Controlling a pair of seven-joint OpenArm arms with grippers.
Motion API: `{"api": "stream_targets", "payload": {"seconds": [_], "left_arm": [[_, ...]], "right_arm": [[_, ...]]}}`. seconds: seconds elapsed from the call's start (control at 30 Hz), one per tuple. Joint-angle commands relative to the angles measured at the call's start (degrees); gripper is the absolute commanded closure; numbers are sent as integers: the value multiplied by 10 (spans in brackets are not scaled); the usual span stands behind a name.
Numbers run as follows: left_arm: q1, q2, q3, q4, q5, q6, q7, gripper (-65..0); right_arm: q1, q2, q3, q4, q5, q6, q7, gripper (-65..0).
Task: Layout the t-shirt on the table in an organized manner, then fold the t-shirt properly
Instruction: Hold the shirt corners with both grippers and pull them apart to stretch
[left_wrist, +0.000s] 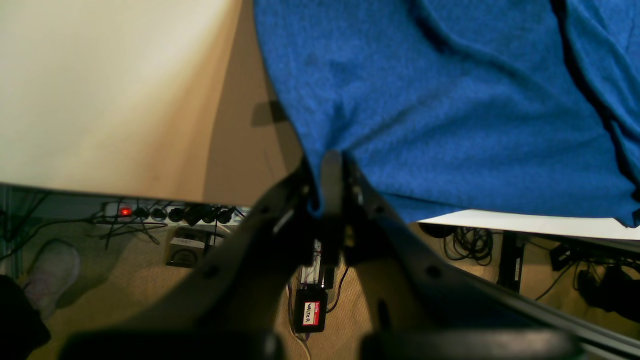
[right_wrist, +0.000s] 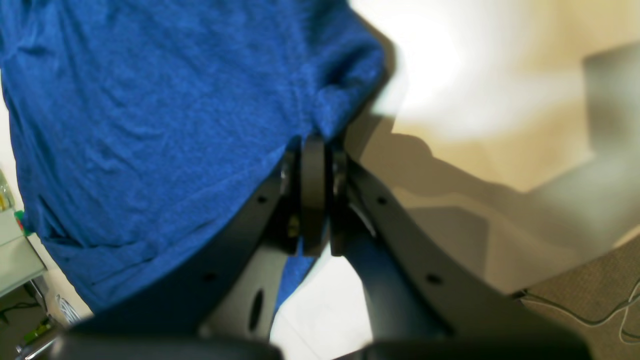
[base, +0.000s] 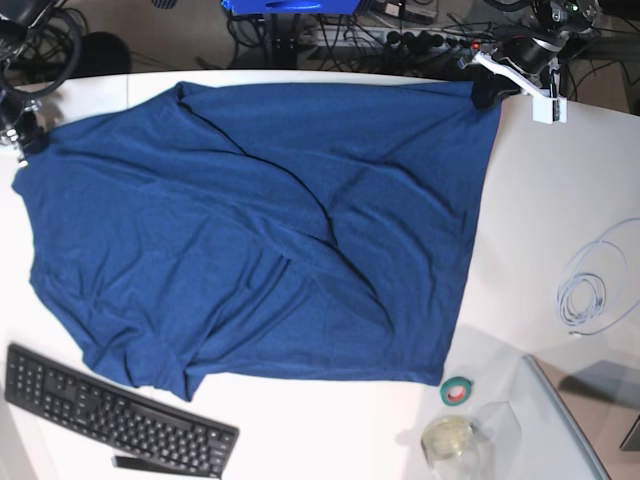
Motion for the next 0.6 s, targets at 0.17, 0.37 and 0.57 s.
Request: {"api": "stream_targets", "payload": {"seconds": [0.17,0.37,0.57], "left_arm": [[5,-4,-3,7,-5,-1,-11,0],[5,-4,-3,6,-5,-1,-11,0],[5,-4,-3,6,-5,-1,-11,0]], "right_arm": [[-5,7,6,14,11,60,7,-302],[-30,-15,5,20,11,73,7,-494],[-39,-41,2,34,9,74,28,-488]]}}
